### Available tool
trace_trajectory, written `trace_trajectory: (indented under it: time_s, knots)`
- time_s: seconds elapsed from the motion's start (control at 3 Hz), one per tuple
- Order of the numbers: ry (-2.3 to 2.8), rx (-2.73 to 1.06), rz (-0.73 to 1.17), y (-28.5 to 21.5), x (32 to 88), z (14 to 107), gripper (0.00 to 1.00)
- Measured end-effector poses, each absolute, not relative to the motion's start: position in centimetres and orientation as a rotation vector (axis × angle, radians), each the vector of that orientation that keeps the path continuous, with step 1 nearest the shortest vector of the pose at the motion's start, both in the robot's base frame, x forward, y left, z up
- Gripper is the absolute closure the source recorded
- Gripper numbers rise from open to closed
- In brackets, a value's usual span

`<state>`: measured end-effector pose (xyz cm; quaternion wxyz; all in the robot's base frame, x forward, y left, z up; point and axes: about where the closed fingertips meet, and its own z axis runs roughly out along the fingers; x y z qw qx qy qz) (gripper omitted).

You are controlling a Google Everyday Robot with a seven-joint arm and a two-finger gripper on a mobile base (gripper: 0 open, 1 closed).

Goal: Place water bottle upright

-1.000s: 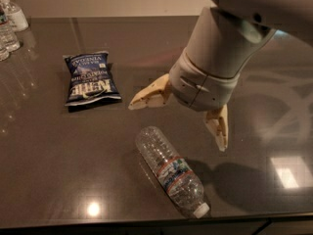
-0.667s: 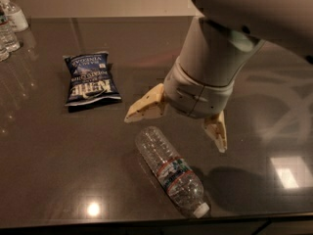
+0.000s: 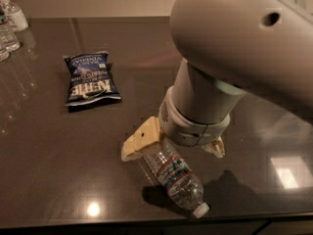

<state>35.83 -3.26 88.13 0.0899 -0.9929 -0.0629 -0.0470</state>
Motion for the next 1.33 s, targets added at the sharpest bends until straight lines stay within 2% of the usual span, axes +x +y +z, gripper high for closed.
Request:
trace_trajectory:
  time_s: [0.33,0.67,1.33]
  knots:
    - [-0.259,-2.982,-0.151,-3.7,35.3,87.0,0.00]
    - [-0.289,-3.038,-0.144,-4.6,35.0,85.5,0.15]
    - [-0.320,-3.099,-0.123,-5.5,34.7,84.2,0.62]
